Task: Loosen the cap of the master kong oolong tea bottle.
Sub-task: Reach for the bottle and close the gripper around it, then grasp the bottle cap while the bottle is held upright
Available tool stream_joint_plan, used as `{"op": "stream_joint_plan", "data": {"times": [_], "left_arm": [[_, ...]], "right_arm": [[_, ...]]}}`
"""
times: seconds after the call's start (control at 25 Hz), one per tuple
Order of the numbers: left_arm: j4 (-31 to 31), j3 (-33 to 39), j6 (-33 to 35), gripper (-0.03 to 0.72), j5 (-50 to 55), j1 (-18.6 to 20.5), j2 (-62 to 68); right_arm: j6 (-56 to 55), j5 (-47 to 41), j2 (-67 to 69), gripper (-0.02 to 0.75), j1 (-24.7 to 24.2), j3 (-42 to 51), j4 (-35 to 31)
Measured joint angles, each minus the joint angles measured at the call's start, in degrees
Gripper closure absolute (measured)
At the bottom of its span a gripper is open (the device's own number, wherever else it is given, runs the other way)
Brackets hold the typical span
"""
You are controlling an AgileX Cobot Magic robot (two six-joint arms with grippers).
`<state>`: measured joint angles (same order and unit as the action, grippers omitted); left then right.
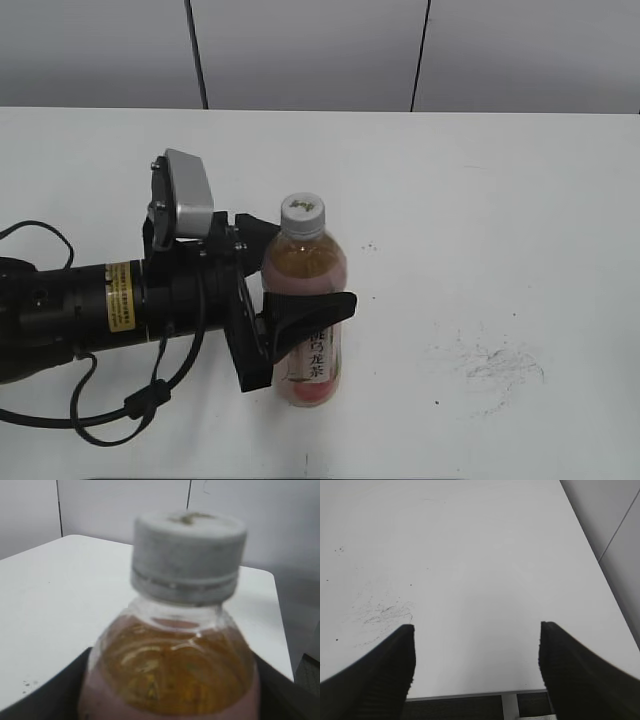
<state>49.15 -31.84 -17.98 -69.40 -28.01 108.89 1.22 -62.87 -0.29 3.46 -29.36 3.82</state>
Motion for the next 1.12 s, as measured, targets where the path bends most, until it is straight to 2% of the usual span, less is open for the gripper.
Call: {"op": "stream_joint_plan", "data": {"times": [0.08, 0.12, 1.12], "left_arm": [[0.25, 0.00, 0.00, 0.235, -0.13, 0.00, 0.00], [0.43, 0.00, 0.00, 0.239, -0.13, 0.00, 0.00], [1.72, -0.16, 0.10, 0.239, -0.07, 0.00, 0.00]], "right_arm": [[0.00, 0.00, 0.00, 0.163, 0.00, 0.00, 0.00], [0.00, 0.00, 0.00, 0.163, 0.00, 0.00, 0.00], [0.61, 0.05, 0.59, 0.163, 0.00, 0.00, -0.24]]}}
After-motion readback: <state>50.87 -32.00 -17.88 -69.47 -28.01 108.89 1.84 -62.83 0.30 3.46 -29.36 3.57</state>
